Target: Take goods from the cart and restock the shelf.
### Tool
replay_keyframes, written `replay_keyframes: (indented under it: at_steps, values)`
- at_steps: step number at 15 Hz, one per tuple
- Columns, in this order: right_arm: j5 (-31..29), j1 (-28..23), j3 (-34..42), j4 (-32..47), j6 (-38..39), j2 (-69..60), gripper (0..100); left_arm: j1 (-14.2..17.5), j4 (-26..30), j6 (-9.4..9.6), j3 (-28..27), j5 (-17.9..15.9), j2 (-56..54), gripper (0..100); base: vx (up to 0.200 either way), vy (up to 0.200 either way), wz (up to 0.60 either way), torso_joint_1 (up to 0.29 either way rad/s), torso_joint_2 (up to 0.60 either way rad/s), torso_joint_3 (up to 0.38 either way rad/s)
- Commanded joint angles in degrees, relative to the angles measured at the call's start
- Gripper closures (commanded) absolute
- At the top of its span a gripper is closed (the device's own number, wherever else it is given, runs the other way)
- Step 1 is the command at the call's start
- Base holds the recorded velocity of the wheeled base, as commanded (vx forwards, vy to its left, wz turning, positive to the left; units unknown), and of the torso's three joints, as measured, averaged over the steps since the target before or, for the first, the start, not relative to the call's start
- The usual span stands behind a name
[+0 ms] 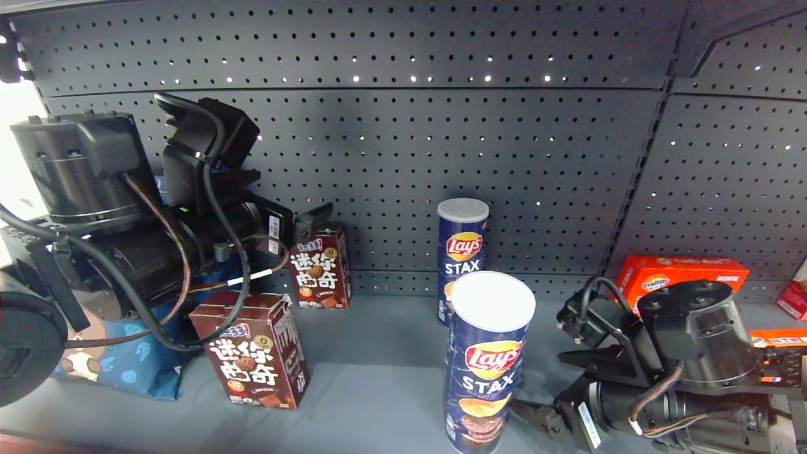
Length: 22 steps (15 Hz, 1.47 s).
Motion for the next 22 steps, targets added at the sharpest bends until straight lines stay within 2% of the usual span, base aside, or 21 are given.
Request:
replay_keyframes:
  at_steps: [1,22]
  values:
    - [0.0,0.1,-0.1,0.0,0.0,0.2,0,0.1,0.0,-0.01,0.0,0.0,0.2,0,0.000,0.000,0.00,0.000,0.00,0.000]
    - [-0.1,-0.3,0.4,-0.8,0.2,-1.4,0,0.1,-0.1,-0.27,0.1,0.0,0.4,0,0.000,0.000,0.00,0.000,0.00,0.000]
